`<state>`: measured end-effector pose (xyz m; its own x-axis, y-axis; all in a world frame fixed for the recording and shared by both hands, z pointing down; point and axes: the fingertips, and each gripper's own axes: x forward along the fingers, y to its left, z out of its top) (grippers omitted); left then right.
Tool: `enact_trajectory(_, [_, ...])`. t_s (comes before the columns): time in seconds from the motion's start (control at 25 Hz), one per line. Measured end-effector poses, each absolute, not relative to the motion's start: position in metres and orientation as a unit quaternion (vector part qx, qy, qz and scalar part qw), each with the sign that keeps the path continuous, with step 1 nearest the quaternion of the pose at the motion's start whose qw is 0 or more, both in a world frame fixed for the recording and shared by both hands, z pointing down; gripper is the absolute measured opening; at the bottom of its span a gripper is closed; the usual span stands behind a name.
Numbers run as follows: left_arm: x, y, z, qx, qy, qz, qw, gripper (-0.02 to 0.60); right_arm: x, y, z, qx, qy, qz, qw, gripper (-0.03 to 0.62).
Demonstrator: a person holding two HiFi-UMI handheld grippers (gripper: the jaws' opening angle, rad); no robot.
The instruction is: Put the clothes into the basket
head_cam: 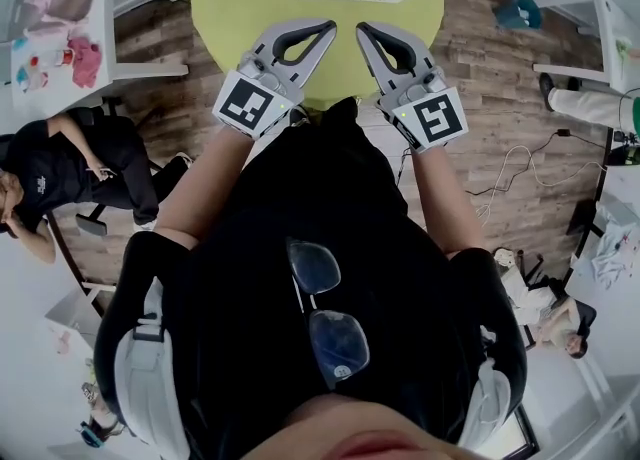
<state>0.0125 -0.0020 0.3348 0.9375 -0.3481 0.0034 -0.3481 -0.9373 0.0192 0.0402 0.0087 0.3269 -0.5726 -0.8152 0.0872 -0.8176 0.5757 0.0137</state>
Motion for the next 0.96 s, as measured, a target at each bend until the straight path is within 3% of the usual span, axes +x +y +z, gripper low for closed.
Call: enact_trajectory(0.96, [0.0143, -0.0044, 0.3381, 0.985, -0.172, 0.013, 0.005, 0.009, 0.0436, 0.0093, 0.3238, 0.475, -0.88, 0.015, 0.028, 0.023])
